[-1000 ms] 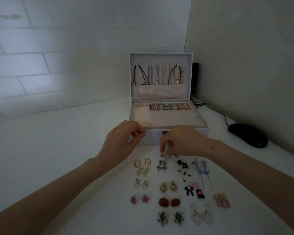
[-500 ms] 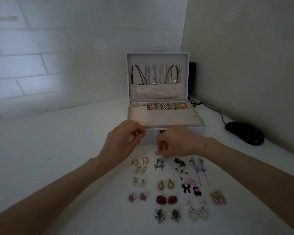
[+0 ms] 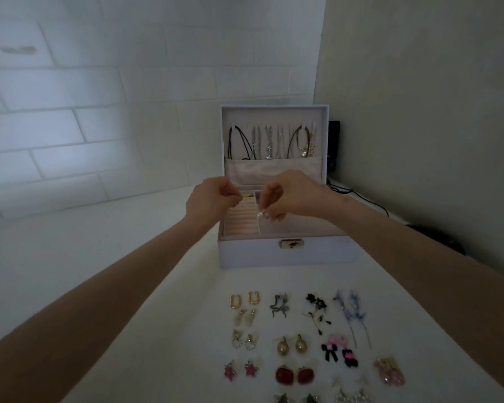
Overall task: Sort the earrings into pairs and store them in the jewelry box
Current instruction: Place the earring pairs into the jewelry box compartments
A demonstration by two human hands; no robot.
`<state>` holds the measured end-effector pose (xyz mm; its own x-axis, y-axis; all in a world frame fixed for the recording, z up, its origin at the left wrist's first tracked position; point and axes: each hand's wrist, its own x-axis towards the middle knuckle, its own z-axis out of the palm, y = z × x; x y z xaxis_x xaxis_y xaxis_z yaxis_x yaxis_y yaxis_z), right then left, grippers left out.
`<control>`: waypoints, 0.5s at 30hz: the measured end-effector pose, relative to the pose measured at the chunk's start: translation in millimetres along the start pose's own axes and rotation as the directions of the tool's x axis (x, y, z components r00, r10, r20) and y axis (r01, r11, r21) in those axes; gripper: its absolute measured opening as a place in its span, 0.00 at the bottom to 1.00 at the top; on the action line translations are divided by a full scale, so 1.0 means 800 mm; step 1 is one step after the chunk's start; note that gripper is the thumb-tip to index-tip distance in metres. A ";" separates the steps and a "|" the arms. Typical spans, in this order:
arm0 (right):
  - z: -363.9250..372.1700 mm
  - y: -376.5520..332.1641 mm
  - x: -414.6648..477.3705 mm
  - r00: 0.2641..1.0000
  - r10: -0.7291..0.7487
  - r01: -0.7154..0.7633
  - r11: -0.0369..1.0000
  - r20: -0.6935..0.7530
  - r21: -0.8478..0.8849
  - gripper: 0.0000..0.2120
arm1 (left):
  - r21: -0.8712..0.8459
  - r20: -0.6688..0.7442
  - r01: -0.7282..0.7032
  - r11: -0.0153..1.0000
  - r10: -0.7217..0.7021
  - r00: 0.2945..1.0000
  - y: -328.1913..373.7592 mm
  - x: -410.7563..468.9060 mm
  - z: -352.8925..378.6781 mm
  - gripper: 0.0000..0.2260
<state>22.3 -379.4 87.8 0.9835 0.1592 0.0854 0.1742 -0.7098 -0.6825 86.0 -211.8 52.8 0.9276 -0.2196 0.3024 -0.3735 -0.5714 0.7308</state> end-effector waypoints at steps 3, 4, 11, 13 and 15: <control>-0.001 0.004 0.025 1.000 0.023 -0.023 1.000 0.002 0.012 0.04 | 0.026 0.039 0.069 0.997 -0.070 0.997 -0.005 0.016 0.006 0.07; -0.001 0.005 0.032 0.999 0.033 -0.033 0.999 0.001 0.019 0.05 | 0.039 0.045 0.075 0.996 -0.077 0.996 -0.006 0.021 0.007 0.07; 0.003 0.014 0.080 0.992 0.124 -0.124 0.991 0.002 -0.048 0.07 | 0.363 0.078 -0.034 0.931 0.006 0.997 0.002 0.044 0.009 0.02; 0.005 0.012 0.090 0.992 0.126 -0.126 0.986 -0.009 -0.113 0.08 | 0.444 0.100 -0.085 0.892 0.045 0.994 0.004 0.049 0.010 0.04; 0.008 0.009 0.098 0.994 0.112 -0.114 0.978 -0.018 -0.172 0.10 | 0.506 0.106 -0.118 0.855 0.074 0.992 0.004 0.054 0.011 0.05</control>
<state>100.6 -367.6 85.2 0.9976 0.0663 0.0212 0.0670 -0.8309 -0.5524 125.1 -230.1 63.0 0.8934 -0.3441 0.2889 -0.4225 -0.8622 0.2795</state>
